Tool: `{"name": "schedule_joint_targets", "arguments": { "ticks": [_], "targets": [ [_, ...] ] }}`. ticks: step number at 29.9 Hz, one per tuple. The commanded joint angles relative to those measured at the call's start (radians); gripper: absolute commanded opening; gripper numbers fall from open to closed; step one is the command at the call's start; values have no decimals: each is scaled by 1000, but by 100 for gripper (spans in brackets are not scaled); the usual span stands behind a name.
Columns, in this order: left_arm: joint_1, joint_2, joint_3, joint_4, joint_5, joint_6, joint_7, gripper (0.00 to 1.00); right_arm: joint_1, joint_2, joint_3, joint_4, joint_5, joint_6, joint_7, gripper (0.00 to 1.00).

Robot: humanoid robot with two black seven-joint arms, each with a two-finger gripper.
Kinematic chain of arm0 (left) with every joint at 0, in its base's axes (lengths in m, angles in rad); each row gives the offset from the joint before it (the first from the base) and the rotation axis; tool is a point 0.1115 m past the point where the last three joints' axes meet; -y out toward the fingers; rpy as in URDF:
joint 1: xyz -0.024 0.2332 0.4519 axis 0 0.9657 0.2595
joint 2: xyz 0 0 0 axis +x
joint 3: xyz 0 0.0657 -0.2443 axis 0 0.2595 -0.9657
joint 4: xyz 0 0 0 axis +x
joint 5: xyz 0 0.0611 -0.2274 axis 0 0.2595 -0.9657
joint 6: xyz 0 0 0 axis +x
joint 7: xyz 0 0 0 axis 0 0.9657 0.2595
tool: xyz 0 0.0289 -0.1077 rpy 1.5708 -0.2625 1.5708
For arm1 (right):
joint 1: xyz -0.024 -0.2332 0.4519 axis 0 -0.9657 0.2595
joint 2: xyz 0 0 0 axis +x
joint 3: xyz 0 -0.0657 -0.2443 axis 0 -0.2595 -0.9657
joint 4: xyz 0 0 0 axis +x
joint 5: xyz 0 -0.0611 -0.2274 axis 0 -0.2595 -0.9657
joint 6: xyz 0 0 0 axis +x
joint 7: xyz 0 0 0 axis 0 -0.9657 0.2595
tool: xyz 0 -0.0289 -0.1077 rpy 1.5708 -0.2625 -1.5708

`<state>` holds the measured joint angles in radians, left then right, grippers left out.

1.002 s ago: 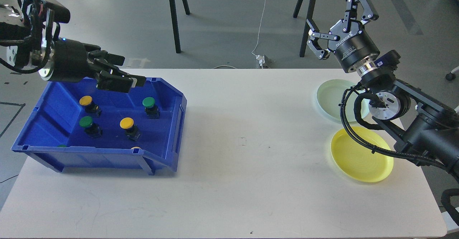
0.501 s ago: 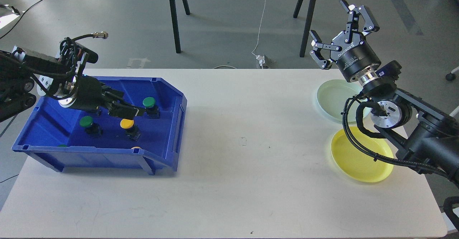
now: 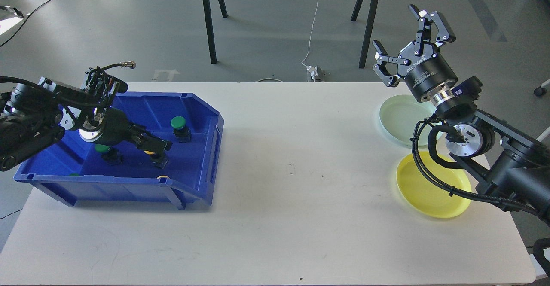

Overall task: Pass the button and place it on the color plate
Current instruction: 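Grasp the yellow-topped button in the bin with the left gripper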

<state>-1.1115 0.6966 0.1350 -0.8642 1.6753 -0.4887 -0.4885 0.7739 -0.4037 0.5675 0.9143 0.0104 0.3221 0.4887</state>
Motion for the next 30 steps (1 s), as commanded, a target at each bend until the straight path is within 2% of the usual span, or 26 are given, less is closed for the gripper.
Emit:
{"name": "schedule_joint_targets", "arguments": {
  "ticks": [1,20,25,28,30],
  "targets": [
    [2,-20,0,20,0,0,0,99,-8,0,2,2,0,0,0,99],
    [61,-89,0,140,0,0,0,96,-24,0,2,3,0,2,0,99],
    [73,-109,2,160,0,0,0,84,-30,0,2,3,0,2,0,99],
    [73,-109,15,162,0,0,0,71,-35,0,3,3,0,2,0,99],
    [73,-111,23,163,0,0,0,66,-38,0,3,3,0,2,0,99]
  ]
}}
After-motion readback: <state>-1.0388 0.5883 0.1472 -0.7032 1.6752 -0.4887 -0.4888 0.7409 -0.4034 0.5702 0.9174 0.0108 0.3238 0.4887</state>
